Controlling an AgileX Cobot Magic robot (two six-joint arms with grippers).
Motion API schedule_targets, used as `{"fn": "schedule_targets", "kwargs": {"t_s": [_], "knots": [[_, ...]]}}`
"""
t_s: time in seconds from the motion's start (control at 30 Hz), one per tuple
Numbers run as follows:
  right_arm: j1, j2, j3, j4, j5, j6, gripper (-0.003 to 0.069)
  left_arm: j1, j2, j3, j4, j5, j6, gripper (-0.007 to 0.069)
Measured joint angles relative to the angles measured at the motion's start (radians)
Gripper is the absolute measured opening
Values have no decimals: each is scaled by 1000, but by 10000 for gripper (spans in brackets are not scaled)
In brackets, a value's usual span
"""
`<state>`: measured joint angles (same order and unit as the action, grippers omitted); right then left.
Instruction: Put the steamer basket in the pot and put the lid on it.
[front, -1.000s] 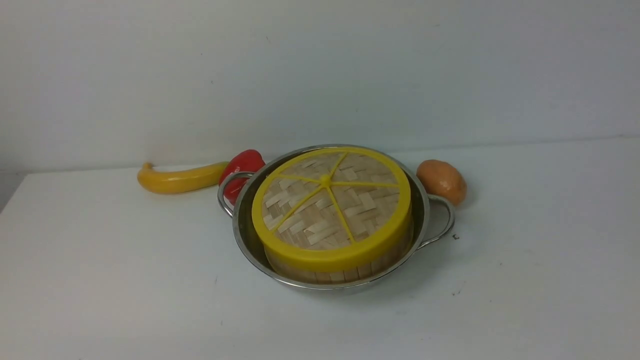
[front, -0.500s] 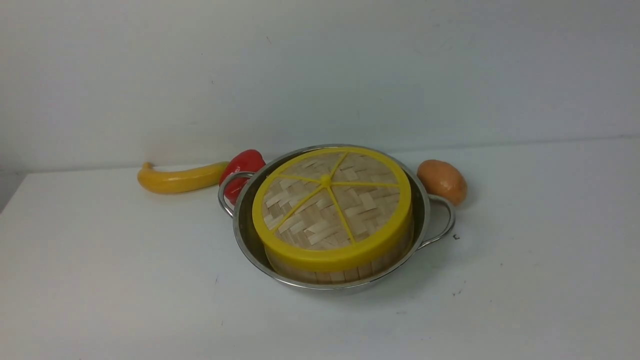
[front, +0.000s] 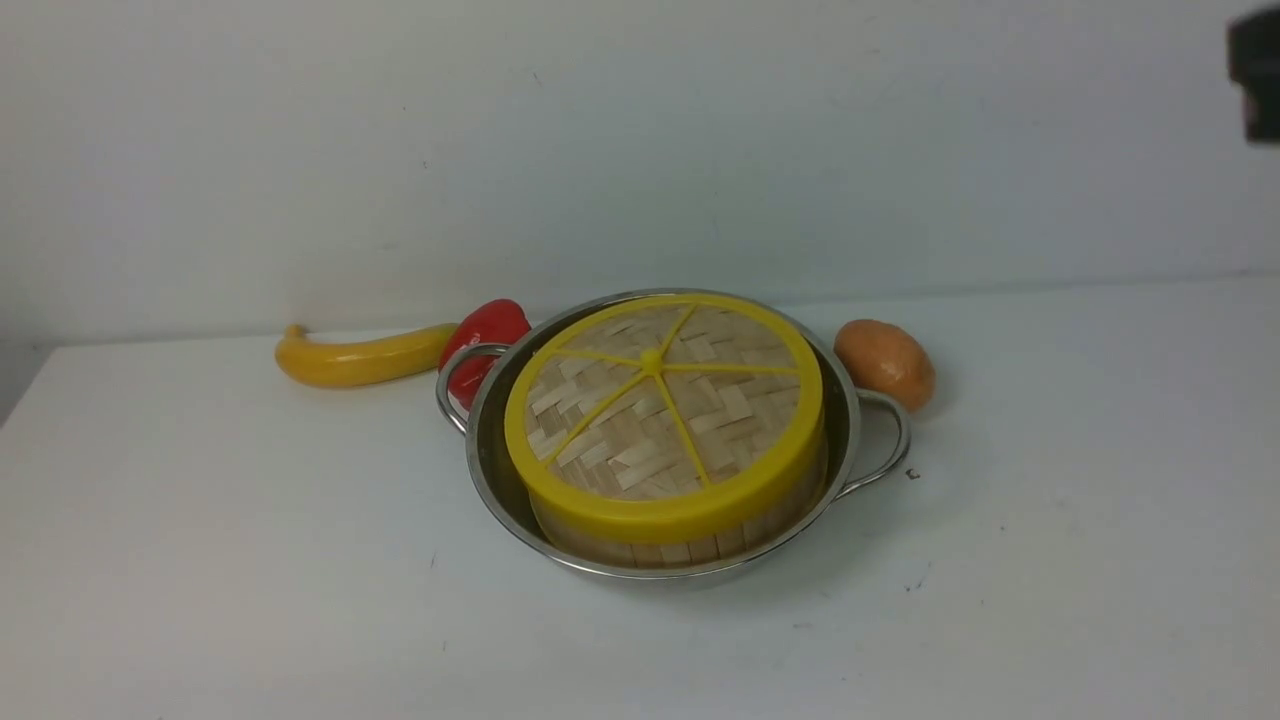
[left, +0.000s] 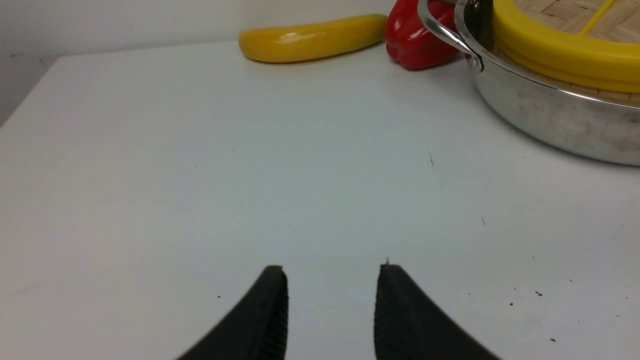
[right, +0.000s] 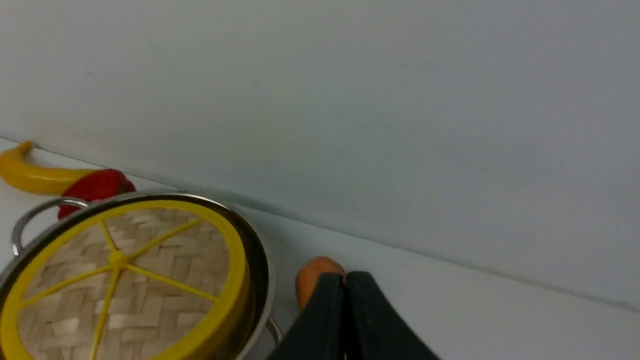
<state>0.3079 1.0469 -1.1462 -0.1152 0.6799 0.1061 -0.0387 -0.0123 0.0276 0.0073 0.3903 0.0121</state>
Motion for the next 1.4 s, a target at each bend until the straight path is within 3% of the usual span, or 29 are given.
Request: {"fn": "schedule_targets", "kwargs": {"t_s": [0.3, 0.67, 1.03, 1.4], "knots": [[-260, -383, 447, 35, -171, 29, -7, 0, 0, 0, 0, 0, 0, 239], [-396, -783, 760, 37, -238, 32, -8, 0, 0, 0, 0, 0, 0, 239], [-414, -1036, 980, 11, -230, 28, 3, 0, 0, 0, 0, 0, 0, 239], [-402, -1054, 990, 11, -146, 28, 10, 0, 0, 0, 0, 0, 0, 239]]}}
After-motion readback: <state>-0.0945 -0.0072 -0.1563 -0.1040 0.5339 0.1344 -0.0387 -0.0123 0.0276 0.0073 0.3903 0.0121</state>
